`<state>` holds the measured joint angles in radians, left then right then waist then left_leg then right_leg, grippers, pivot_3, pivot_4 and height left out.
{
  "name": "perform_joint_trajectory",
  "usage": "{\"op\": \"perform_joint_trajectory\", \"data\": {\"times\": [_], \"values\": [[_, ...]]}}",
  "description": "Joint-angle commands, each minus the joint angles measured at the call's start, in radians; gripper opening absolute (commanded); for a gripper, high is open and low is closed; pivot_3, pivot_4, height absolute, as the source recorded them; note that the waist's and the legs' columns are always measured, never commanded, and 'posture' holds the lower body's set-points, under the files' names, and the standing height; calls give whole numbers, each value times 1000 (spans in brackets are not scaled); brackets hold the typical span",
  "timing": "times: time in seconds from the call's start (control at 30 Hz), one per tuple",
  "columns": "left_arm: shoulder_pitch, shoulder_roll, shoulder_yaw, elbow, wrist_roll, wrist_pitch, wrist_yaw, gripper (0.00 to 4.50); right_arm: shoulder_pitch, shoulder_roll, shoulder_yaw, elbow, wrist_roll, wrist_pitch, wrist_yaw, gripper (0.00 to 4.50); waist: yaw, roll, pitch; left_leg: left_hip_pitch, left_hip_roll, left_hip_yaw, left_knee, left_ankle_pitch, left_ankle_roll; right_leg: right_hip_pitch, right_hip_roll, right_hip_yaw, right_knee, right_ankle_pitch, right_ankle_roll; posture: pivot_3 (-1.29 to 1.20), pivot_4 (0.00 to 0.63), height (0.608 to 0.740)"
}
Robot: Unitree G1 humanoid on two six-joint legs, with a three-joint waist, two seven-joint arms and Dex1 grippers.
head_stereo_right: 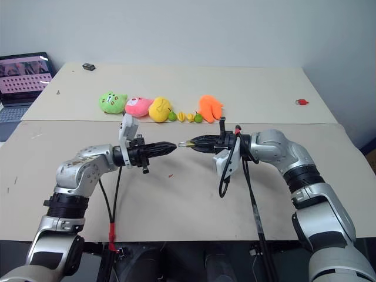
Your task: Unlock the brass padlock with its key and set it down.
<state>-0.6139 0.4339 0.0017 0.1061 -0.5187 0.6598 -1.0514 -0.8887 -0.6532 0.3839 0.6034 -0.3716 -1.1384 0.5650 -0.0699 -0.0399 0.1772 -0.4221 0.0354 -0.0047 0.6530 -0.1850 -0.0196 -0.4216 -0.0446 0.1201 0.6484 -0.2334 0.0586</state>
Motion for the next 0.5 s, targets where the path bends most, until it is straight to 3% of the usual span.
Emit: {"op": "perform_joint_trajectory", "data": {"times": [0.03, 0.5], "values": [[-61, -15, 18, 26, -42, 31, 3, 436, 16, -4, -14, -102, 58, 26, 19, 84, -1, 0, 0, 0, 0, 0, 0, 0, 0, 0, 0, 0, 0, 0, 0, 0, 150, 717], [-125, -37, 41, 83, -60, 50, 24, 436, 26, 11, -25, -118, 51, 56, 28, 84, 0, 0, 0, 0, 0, 0, 0, 0, 0, 0, 0, 0, 0, 0, 0, 0, 150, 717]]}}
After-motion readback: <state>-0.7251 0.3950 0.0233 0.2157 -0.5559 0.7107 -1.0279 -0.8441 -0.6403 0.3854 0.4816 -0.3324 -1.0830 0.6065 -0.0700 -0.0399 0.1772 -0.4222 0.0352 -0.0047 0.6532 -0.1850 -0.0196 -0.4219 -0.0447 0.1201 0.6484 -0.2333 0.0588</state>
